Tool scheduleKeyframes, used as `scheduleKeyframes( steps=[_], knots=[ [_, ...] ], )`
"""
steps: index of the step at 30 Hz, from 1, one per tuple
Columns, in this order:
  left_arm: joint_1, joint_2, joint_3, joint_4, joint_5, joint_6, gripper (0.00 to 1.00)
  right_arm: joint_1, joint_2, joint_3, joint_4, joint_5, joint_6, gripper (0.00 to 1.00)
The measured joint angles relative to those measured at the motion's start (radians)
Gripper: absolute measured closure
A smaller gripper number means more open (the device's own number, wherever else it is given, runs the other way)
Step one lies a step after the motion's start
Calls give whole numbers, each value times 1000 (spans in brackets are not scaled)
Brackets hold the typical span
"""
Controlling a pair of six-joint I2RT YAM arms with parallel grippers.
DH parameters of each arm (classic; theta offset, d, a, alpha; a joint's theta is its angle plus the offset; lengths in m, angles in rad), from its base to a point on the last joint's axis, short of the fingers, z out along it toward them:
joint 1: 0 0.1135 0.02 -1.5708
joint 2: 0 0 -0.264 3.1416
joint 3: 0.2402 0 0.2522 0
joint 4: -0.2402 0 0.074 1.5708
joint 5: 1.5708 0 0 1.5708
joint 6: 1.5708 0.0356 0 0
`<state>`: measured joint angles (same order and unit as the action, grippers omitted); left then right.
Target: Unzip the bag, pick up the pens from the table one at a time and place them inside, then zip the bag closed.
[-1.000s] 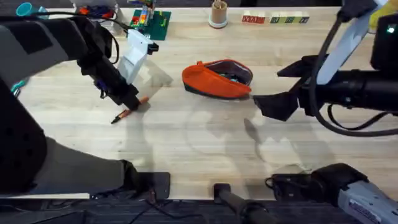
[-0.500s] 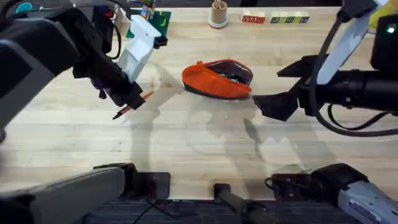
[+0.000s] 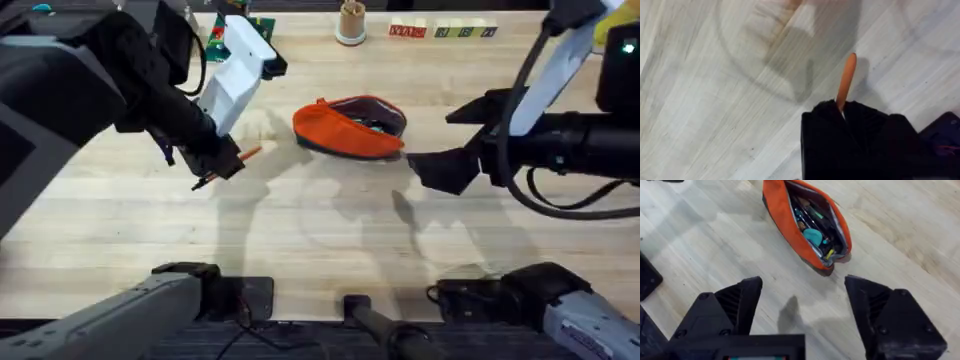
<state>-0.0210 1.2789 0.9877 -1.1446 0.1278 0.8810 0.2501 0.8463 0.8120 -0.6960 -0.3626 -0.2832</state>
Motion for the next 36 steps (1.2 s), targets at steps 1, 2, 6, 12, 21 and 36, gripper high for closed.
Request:
scheduleKeyframes(
  steps=[1, 2, 6, 12, 21, 36],
  knots=[
    [-6, 0, 6, -11, 3, 0, 959, 0, 0, 0, 0, 0, 0, 3],
    [-11, 0, 14, -18, 5, -1, 959, 0, 0, 0, 0, 0, 0, 3],
    [-34, 0, 84, -62, 10, -2, 959, 0, 0, 0, 0, 0, 0, 3],
    [-63, 0, 208, -101, 11, -2, 959, 0, 0, 0, 0, 0, 0, 3],
    [-127, 43, 365, -140, -4, 35, 959, 0, 0, 0, 0, 0, 0, 3],
    [-240, 342, 708, -198, -28, 255, 959, 0, 0, 0, 0, 0, 0, 4]
  ],
)
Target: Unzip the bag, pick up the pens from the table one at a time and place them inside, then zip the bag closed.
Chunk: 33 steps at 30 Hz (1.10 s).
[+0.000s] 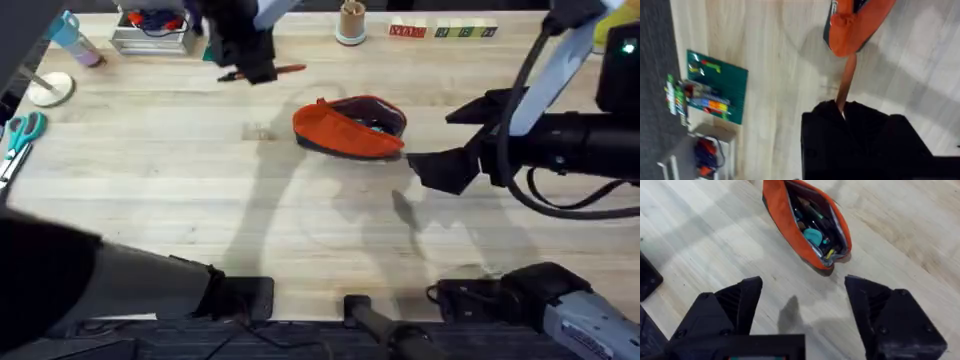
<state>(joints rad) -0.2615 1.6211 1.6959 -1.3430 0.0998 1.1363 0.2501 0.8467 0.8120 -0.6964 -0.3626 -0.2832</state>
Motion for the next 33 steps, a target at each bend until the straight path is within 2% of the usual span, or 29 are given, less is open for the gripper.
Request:
scheduleKeyframes(
  steps=[7, 14, 33],
  knots=[
    [-55, 96, 133, -19, -8, 80, 959, 0, 0, 0, 0, 0, 0, 4],
    [-118, 134, 161, -18, -11, 136, 959, 0, 0, 0, 0, 0, 0, 4],
    [-227, 146, 165, 1, 66, 152, 959, 0, 0, 0, 0, 0, 0, 4]
  ],
)
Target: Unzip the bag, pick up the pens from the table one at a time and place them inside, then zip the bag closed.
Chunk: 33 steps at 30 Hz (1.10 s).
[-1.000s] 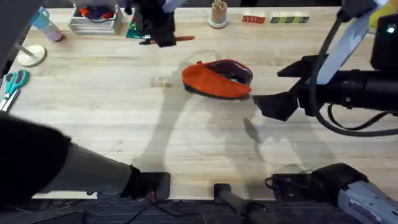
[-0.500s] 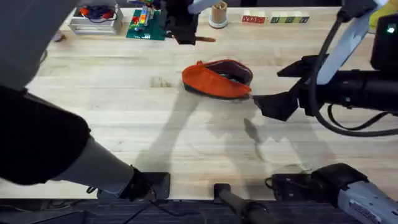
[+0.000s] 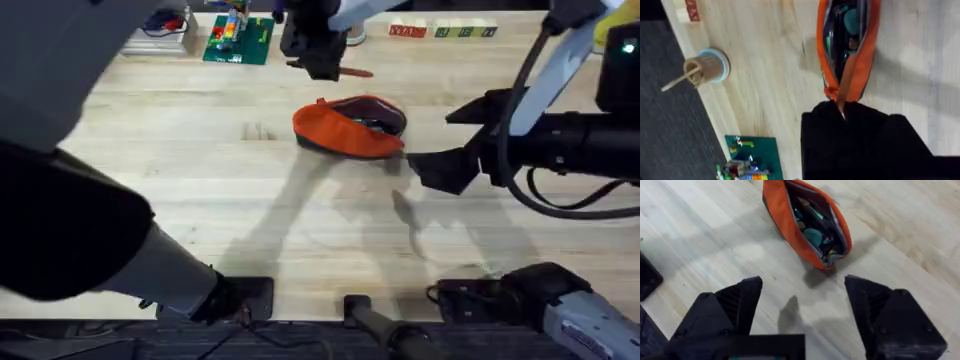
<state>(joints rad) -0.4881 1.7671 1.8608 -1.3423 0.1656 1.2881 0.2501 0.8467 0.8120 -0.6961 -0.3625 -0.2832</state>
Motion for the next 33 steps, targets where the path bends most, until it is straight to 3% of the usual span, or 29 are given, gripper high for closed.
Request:
scheduleKeyframes(
  steps=[14, 33],
  knots=[
    [-69, 85, 1, 21, 35, 0, 959, 0, 0, 0, 0, 0, 0, 4],
    [-119, 158, 1, 52, 78, -31, 959, 0, 0, 0, 0, 0, 0, 4]
  ],
)
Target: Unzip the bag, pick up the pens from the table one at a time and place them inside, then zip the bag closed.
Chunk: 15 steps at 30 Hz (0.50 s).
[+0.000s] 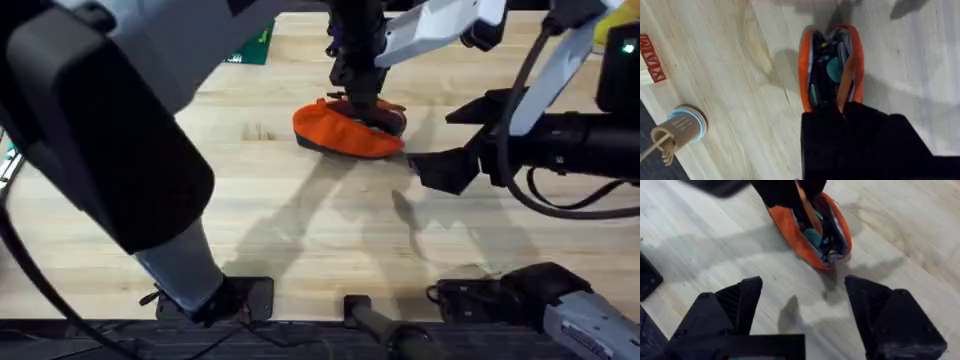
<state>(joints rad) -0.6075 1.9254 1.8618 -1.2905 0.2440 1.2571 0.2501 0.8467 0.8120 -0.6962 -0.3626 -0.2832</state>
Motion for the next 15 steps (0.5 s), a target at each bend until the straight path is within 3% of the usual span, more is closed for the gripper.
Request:
scheduleKeyframes(
  steps=[15],
  knots=[
    [-9, 50, 0, 3, 1, -16, 959, 0, 0, 0, 0, 0, 0, 4]
  ],
)
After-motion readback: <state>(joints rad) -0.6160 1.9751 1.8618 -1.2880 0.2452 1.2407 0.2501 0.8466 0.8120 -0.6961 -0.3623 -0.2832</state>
